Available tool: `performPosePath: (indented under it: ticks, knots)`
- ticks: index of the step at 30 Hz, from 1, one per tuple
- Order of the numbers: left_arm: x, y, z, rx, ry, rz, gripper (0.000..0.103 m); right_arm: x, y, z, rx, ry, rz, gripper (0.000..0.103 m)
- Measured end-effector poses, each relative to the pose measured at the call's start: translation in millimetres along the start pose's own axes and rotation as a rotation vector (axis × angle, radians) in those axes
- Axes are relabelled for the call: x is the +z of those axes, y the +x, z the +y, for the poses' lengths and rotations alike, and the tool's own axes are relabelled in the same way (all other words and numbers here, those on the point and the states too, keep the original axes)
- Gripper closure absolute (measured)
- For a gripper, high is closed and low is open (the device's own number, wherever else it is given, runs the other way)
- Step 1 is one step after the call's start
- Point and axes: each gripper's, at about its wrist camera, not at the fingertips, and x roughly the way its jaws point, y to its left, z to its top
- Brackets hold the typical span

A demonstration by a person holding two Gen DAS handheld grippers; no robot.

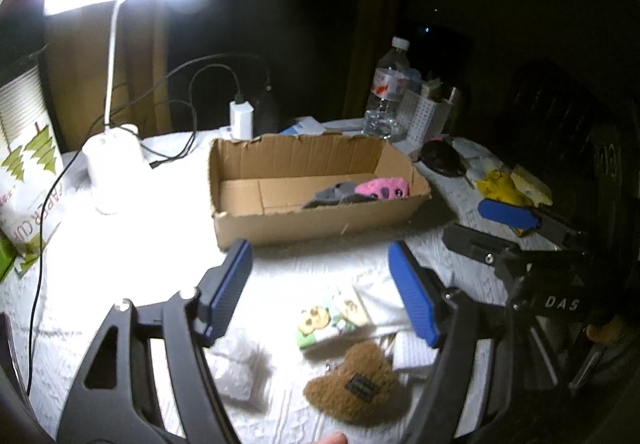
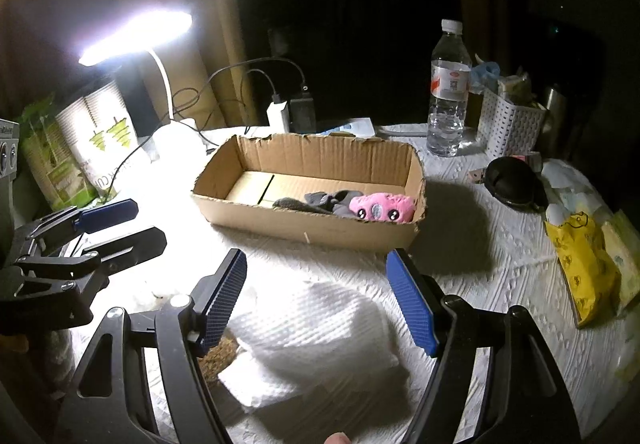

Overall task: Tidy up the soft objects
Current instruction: 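Lift both open grippers out of the box, then grasp the bubble-wrap bundle with the left gripper while the right gripper grasps a white wipe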

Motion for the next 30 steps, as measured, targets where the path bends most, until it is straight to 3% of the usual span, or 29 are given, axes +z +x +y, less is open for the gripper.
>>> performPosePath:
  ticks: [19,22,24,30]
  knots:
    - [-53.3,-24.6,40.6,0.028,-0.065,0.043,0.030,-42.2,15.2,40.0,-0.034,-0.014,0.088,0.028]
    - [-59.8,-24.7,46.8,0.022,-0.077,0.054,0.018,-45.1,21.8,44.9,-0.059,-0.019,0.098,0.029]
    - [-62.7,-25.5,51.5,0.026,-0.088,0.057,0.017,-44.9,26.7,47.5,-0.073,-0.027,0.100,0.033]
    - [-65.8,-23.3,61.1,0.050,-0.111,0.066,0.017,-43.7,42.3,52.9,-0.112,-0.074,0.110,0.069]
